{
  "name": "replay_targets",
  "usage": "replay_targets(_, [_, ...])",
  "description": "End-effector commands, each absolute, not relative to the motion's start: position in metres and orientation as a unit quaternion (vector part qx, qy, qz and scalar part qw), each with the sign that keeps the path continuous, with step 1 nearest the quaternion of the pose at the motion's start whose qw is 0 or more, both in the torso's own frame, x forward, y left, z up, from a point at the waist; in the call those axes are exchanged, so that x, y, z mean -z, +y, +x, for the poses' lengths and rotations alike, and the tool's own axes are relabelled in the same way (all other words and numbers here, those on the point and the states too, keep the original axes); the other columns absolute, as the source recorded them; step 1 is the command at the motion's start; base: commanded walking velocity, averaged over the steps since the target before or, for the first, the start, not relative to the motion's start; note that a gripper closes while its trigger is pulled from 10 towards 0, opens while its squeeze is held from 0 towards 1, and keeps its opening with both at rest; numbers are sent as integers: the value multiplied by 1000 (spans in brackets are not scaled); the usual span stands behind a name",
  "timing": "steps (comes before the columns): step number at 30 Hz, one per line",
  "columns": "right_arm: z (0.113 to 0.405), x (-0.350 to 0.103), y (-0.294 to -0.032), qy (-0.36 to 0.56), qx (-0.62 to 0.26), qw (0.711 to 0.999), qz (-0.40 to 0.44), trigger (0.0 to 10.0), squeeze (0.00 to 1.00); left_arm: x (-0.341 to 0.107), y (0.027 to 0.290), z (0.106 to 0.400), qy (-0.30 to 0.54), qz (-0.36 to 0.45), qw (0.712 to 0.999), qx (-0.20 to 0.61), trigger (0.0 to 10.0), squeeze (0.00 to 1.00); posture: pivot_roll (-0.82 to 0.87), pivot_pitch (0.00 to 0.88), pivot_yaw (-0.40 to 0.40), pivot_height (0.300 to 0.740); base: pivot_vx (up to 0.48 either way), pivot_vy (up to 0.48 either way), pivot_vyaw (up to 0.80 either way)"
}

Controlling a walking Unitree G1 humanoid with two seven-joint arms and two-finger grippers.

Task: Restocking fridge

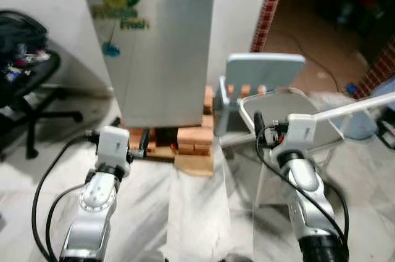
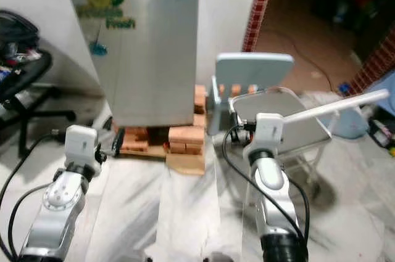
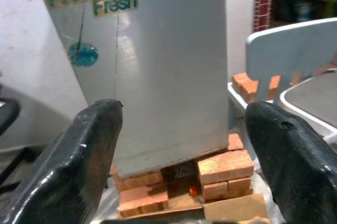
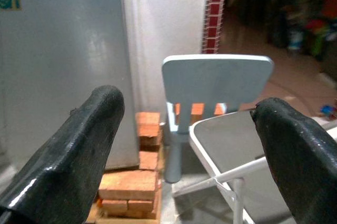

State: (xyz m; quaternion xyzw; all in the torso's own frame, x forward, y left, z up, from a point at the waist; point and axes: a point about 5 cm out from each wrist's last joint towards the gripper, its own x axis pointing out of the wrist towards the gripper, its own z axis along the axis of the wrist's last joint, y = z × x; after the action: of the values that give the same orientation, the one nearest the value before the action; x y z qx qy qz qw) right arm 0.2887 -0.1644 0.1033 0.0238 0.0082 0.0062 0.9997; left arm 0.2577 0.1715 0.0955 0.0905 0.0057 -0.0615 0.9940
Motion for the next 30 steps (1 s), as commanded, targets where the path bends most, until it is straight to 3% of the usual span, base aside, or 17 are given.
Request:
replay_targets(1, [290,-107,-160,0,-13,1000,22,10000,0,-97,177,254,0,94,993,68,10000,0,66,0,-19,740,0,450,-800])
replay_targets(18, [297,-113,-150,-10,-19,999,31,10000,0,-105,180,254,-7,119,990,76,10000,0,76,4,1,740,0,451,-800])
replay_targets(24, [288,-98,-159,16,5,999,47,10000,0,-99,176,248,7,112,991,73,10000,0,93,3,-9,740,0,454,-800])
replay_targets(30, [285,-100,-170,12,8,999,32,10000,0,-93,181,239,24,106,992,58,10000,0,96,0,-14,740,0,454,-79])
